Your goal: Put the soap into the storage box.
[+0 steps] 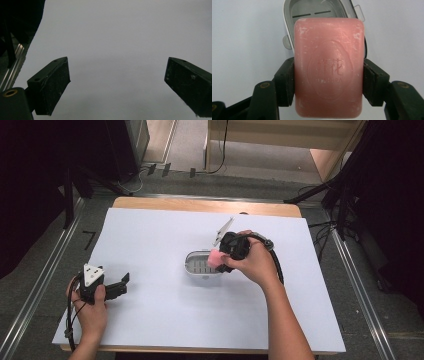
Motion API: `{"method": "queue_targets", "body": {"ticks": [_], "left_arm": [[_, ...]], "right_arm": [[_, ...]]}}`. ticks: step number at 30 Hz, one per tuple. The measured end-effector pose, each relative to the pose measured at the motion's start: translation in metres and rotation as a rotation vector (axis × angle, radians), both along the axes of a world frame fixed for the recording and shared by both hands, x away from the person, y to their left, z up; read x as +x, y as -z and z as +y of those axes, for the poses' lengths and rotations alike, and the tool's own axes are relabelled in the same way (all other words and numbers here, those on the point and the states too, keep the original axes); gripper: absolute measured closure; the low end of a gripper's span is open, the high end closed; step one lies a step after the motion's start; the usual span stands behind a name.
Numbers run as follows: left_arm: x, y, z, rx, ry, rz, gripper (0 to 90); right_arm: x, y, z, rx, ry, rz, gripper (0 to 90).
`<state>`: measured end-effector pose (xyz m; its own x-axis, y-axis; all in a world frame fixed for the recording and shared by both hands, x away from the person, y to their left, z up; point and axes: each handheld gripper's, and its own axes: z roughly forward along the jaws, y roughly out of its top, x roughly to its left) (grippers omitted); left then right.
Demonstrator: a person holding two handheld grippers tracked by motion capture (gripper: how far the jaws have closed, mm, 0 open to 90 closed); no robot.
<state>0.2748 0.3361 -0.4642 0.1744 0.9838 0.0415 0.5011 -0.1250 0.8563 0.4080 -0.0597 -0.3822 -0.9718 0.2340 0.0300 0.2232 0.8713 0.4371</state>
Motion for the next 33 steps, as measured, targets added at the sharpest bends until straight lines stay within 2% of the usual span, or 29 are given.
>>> {"method": "queue_targets", "body": {"ticks": [4, 19, 33], "left_arm": [[0.0, 0.0, 0.0, -0.001, -0.001, -0.001, 6.5], [0.0, 0.0, 0.0, -0.005, 0.0, 0.003, 6.5], [0.0, 0.0, 0.001, -0.01, -0.002, 0.004, 6.5]], "right_arm": [[0.0, 0.002, 0.005, -0.009, -0.01, 0.008, 38.7], [0.005, 0.003, 0.022, -0.021, -0.074, -0.029, 38.7], [0.008, 0.003, 0.039, -0.046, -0.151, -0.038, 38.7]]}}
